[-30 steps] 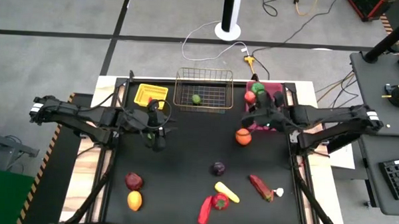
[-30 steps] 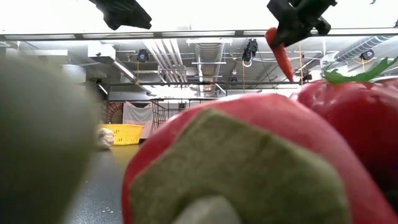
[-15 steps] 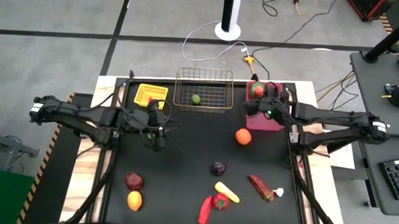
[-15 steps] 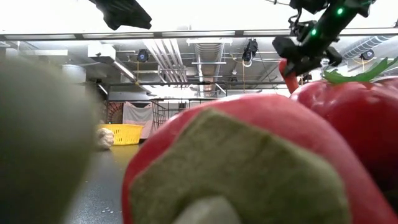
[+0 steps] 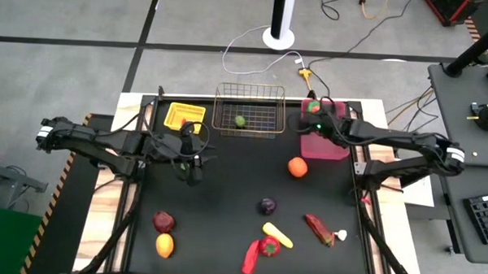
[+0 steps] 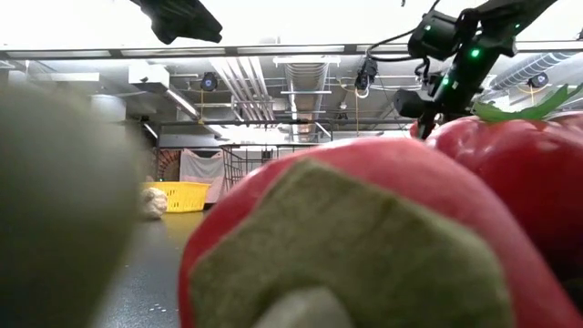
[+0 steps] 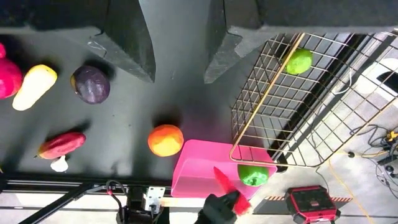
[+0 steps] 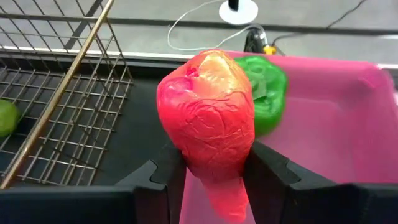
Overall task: Sort produce into baskets
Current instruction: Put the large orange carrot into the pink bin
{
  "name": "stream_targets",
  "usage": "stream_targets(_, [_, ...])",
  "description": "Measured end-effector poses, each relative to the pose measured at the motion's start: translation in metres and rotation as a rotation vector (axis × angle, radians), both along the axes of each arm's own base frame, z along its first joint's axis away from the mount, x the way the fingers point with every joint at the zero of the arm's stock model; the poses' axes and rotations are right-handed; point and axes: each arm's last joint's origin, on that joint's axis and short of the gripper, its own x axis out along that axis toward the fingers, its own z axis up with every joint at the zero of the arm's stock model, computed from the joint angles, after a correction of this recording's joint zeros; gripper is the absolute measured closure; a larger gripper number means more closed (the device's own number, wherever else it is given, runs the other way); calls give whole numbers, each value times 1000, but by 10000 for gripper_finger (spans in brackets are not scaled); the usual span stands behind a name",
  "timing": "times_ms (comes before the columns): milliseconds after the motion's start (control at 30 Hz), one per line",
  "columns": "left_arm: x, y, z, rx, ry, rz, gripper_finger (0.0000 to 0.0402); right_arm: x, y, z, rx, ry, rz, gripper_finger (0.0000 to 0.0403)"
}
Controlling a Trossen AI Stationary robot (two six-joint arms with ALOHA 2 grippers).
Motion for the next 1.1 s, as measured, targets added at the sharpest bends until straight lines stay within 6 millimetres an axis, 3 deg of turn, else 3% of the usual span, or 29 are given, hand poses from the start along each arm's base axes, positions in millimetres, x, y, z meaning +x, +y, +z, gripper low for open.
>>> stream_targets(333, [0,0,0,-6,-2,3,282,3,-15,-11,48,-10,-44,274])
stream_targets(1100, [0,0,1,-11,-10,5,282,3,-26,-9,16,-67,-58,272])
